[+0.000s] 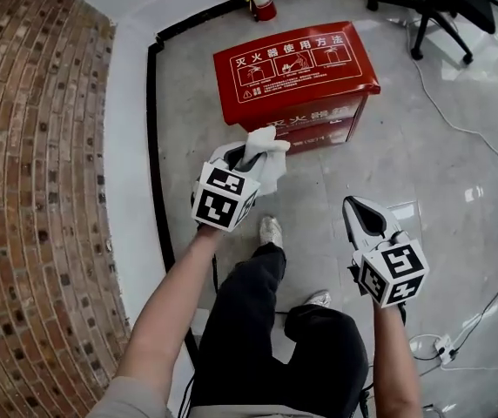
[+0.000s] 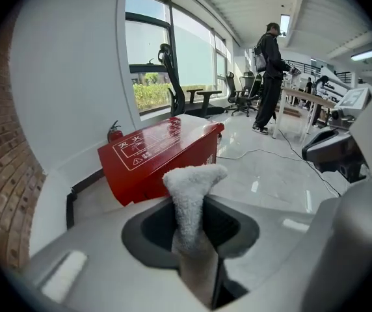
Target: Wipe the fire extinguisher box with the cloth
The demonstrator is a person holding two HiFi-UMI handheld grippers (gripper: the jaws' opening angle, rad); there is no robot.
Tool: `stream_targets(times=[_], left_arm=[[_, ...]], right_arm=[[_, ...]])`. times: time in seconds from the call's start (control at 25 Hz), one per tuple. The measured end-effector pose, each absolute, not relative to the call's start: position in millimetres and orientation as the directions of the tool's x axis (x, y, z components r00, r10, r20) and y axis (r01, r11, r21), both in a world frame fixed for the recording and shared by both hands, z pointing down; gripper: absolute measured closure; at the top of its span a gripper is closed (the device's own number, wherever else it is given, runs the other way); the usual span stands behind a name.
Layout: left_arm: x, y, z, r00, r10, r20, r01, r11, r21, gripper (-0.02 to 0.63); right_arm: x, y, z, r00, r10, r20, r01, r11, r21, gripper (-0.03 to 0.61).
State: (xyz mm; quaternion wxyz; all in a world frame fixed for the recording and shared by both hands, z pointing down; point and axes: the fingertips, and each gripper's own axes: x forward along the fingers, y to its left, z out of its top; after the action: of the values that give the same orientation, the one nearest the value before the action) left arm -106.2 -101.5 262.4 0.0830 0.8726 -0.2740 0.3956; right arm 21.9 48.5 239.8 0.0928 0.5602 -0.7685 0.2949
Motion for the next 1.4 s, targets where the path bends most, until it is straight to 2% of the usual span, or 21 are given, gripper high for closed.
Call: stream_targets(times=[0.2,0.52,0.68,0.92,1.08,1.4], left_arm=[[-127.2,-134.3,280.9,0.531,-0.572,0.625,-0.704,-0.708,-0.05,0.517],[-130.0,-176.9,307.7,0.556,-0.744,0.372,-0.767,-0.631,-0.116,0.517],[-119.7,-178.2,314.0,0.574,-0.765,0.292,-0.77,-0.625,-0.125,0.517],[-86.3,-170.6,317.0,0.573,-0.773,0.272,-0.781,-0.616,-0.106,0.517],[-44.7,-164.4,312.1,0.605,-0.751,0.265,-0.767,-0.639,-0.057,0.517],[49.1,-151.9,309.6,0.676,-0.7,0.231,-0.706,-0.705,-0.071,0.517]], right_arm=[[36.7,17.4,276.2,-0.366,-0.817,0.445,-0.924,0.265,-0.274,0.555],[40.3,-49.9,351.6,-0.392,-0.841,0.374,-0.917,0.388,-0.088,0.555],[35.0,-62.5,379.5,-0.41,-0.845,0.343,-0.904,0.425,-0.031,0.555],[42.2,-65.4,382.6,-0.415,-0.868,0.273,-0.902,0.432,0.002,0.555],[63.2,-52.5,382.4,-0.386,-0.886,0.258,-0.919,0.393,-0.025,0.554],[121.7,-17.1,393.1,-0.263,-0.937,0.229,-0.965,0.252,-0.073,0.555]])
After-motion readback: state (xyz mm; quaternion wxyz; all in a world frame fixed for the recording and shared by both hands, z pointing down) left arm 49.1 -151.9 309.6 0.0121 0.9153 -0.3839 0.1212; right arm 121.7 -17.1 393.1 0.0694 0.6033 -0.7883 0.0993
